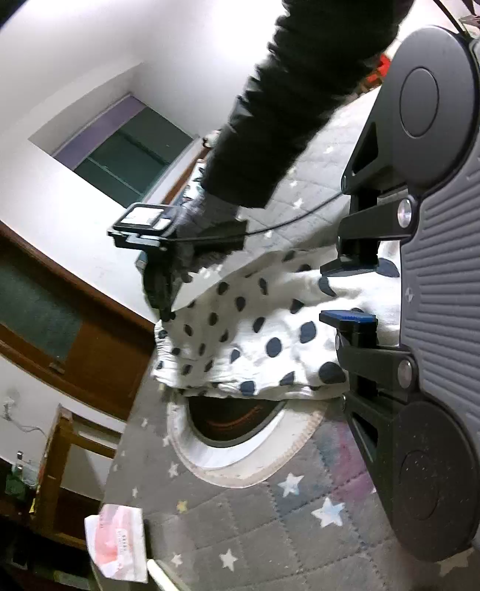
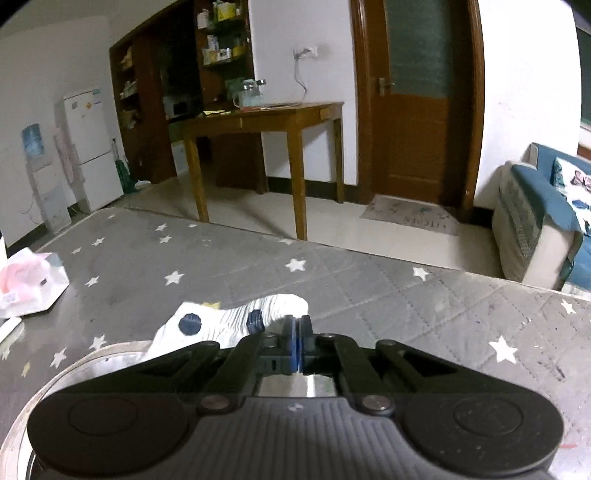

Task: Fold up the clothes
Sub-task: 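Fold the pant leg over onto the other leg with both grippers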

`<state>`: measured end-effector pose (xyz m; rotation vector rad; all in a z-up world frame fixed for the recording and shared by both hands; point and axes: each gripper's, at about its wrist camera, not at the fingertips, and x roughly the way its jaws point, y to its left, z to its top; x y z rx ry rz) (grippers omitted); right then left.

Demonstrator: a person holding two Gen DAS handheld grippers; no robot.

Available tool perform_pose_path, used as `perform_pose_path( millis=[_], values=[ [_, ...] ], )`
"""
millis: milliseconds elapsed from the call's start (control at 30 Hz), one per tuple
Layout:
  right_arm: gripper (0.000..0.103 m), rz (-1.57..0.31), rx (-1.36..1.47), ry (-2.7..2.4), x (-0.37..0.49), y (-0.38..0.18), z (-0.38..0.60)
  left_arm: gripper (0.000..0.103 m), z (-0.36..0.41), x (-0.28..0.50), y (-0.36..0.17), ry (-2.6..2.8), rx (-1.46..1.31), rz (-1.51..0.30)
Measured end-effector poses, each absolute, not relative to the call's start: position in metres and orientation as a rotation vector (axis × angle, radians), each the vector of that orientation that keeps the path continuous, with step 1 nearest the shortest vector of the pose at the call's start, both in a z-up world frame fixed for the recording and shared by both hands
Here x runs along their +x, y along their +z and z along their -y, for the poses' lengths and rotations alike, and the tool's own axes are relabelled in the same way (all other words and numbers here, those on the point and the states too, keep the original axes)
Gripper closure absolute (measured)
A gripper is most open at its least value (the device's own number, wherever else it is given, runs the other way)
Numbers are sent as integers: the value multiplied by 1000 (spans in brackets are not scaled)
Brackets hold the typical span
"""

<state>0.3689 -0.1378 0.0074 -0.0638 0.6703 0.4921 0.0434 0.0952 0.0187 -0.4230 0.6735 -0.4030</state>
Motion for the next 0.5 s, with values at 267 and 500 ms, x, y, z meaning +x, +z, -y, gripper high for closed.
perform_pose_path(
  millis=[267, 500],
  values=[
    [87, -712, -113, 581, 335, 16, 155, 82, -93, 46, 7, -383, -400, -733],
    [86, -758, -160, 687, 290, 22, 173, 73, -95, 41, 18, -388, -384, -686]
  ],
)
